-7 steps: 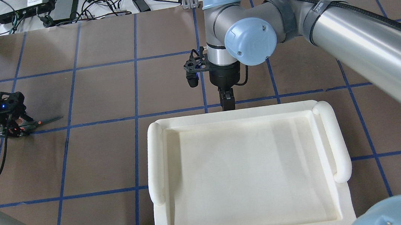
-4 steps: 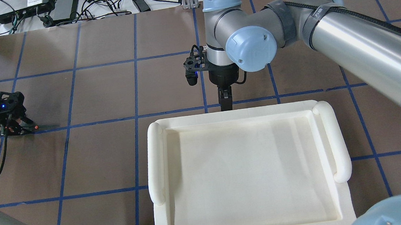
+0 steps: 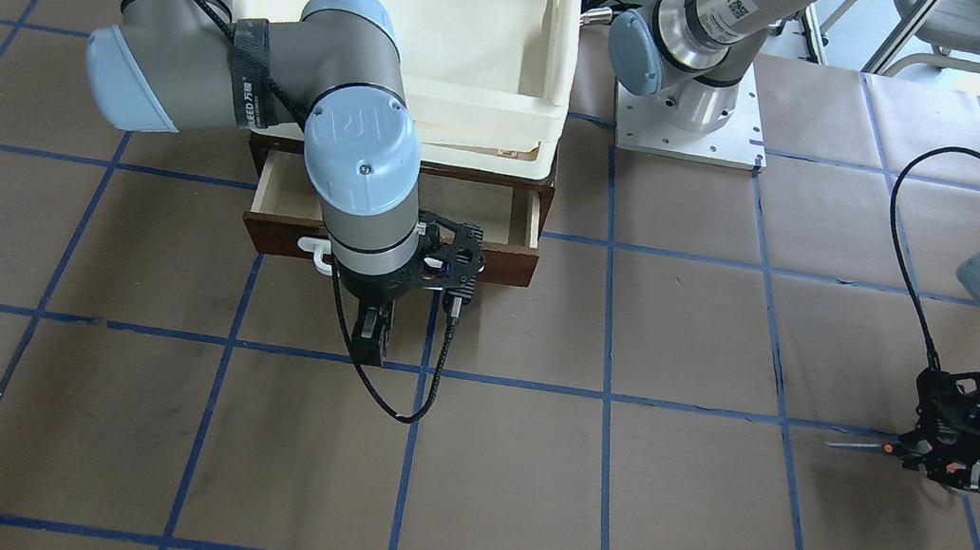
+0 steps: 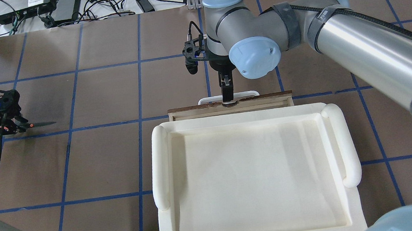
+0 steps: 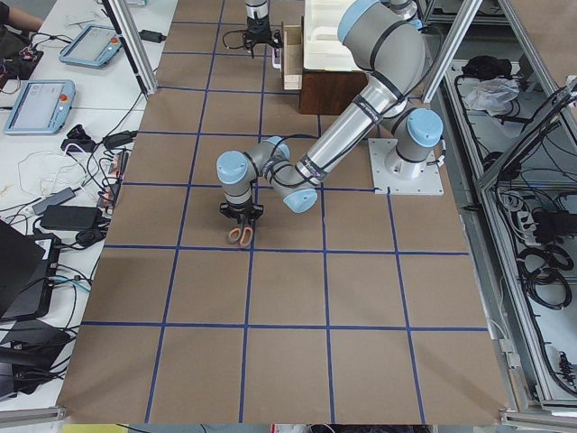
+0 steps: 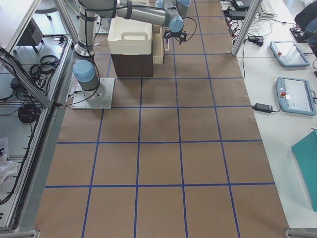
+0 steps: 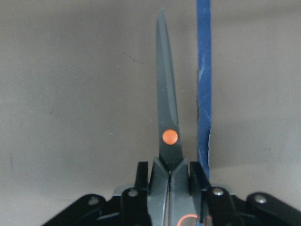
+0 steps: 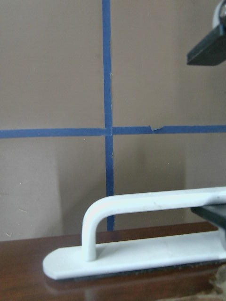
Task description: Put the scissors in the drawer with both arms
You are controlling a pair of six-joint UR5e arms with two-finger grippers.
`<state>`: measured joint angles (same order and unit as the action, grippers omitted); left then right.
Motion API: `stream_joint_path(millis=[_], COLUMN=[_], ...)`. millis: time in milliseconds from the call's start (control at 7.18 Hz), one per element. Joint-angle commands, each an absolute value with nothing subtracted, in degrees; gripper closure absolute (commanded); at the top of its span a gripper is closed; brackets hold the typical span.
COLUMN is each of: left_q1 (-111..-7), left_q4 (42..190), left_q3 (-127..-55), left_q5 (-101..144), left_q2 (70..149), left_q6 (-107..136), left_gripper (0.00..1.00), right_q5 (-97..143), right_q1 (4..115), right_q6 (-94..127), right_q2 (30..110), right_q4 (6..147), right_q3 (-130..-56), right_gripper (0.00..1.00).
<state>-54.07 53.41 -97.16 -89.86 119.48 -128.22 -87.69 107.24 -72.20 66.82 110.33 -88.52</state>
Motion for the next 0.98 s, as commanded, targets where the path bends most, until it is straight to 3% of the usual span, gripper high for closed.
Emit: stream_joint_path(millis=[0, 418, 836], left_q1=[-54.7, -58.0, -64.7], left_q4=[54.0, 59.3, 81.3], left_q3=[-97.0, -96.3, -89.6], left_q5=[-90.2, -92.5, -91.8], left_q2=[117.4, 113.1, 104.5], left_q6=[-128.1, -127.1, -118.2], left_gripper=[1.0, 1.0, 1.0], right_q5=[-89.5, -89.5, -89.4], right_q1=[107.3, 107.2, 106.7], right_q6=[-74.6, -78.0, -78.0], right_q2=[66.8, 66.6, 66.4], right_q4=[113.3, 115.8, 116.0], right_q3=[-88.0, -87.7, -85.1], right_gripper=[0.0, 0.0, 0.0])
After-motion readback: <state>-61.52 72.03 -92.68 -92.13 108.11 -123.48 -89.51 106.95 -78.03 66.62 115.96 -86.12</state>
